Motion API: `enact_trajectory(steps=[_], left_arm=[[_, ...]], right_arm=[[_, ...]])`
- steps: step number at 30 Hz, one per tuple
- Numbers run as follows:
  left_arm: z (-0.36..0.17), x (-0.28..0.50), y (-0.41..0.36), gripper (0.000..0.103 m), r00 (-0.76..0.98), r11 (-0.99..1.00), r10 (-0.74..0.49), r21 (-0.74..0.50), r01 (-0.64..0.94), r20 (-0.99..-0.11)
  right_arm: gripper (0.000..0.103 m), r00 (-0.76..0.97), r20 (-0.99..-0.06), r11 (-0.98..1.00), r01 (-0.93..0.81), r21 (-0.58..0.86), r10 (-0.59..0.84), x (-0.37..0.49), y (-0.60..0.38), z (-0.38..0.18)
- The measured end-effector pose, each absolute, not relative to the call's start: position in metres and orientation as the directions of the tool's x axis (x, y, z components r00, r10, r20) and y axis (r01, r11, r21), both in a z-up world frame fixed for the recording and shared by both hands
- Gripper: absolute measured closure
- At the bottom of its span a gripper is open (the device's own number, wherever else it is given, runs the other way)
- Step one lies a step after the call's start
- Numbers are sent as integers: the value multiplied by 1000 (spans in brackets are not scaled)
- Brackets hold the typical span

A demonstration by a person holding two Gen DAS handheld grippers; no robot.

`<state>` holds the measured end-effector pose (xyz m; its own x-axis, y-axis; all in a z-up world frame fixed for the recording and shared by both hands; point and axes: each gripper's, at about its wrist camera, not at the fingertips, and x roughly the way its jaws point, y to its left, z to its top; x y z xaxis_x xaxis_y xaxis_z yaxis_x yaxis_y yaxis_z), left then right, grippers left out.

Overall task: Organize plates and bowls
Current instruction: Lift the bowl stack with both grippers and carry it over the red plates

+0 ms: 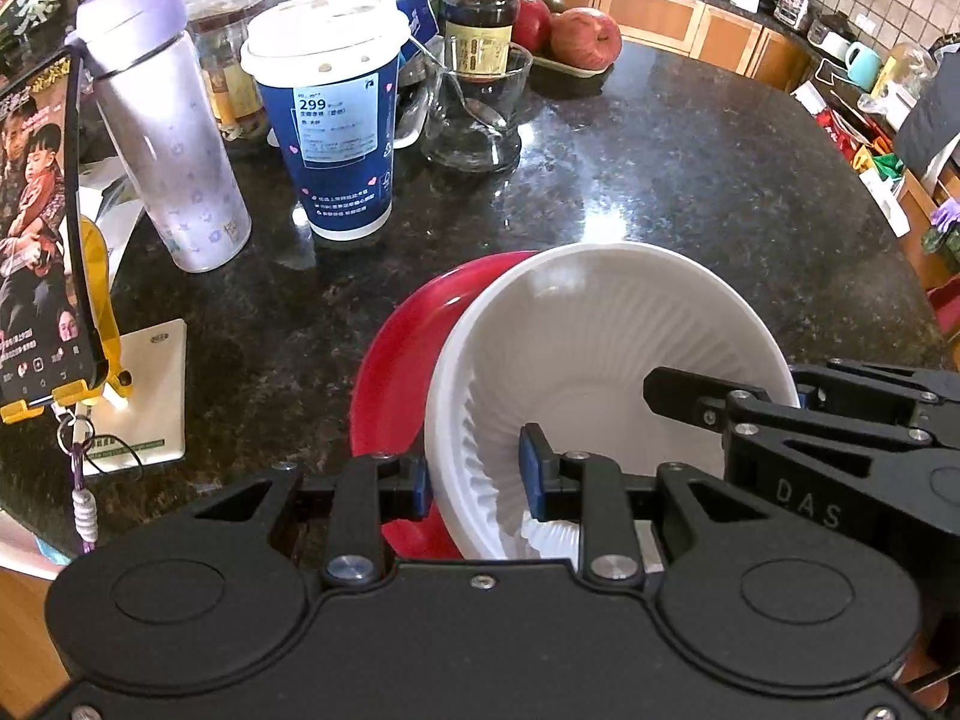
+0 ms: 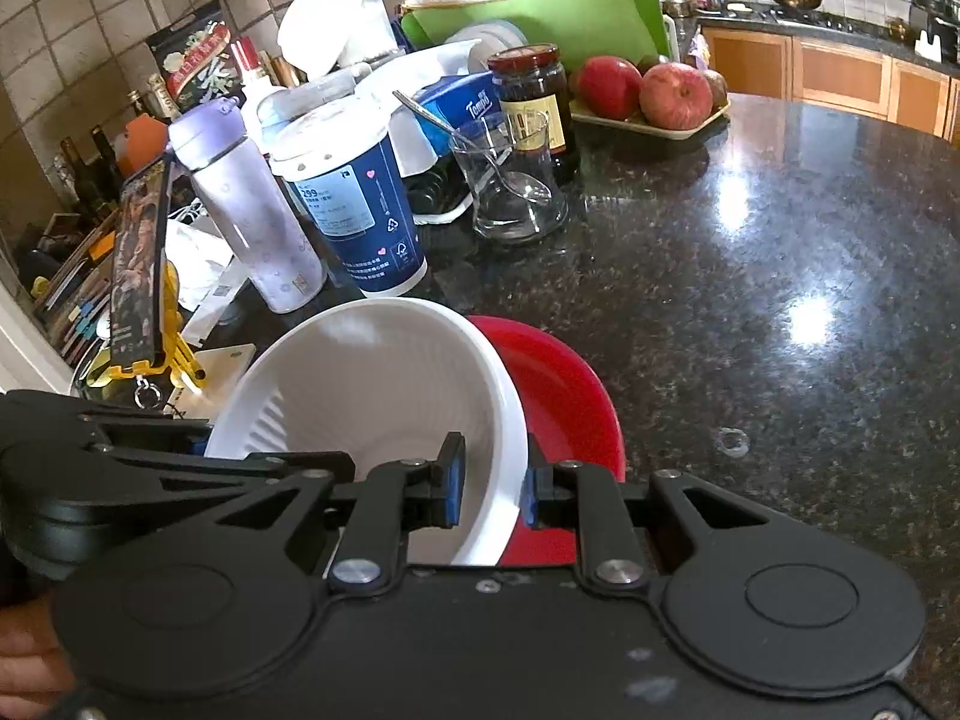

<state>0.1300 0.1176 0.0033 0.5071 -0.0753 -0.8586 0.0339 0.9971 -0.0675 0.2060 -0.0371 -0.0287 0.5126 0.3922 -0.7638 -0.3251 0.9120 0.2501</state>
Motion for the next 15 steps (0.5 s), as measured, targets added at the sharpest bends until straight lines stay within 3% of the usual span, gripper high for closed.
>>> enact_trajectory(steps=[15], left_arm=[[-7,148,130,66,494,991,-135,-115,71,-859]], right_arm=[[76,535,-766,929,-292,229,357,216,-31,-34]])
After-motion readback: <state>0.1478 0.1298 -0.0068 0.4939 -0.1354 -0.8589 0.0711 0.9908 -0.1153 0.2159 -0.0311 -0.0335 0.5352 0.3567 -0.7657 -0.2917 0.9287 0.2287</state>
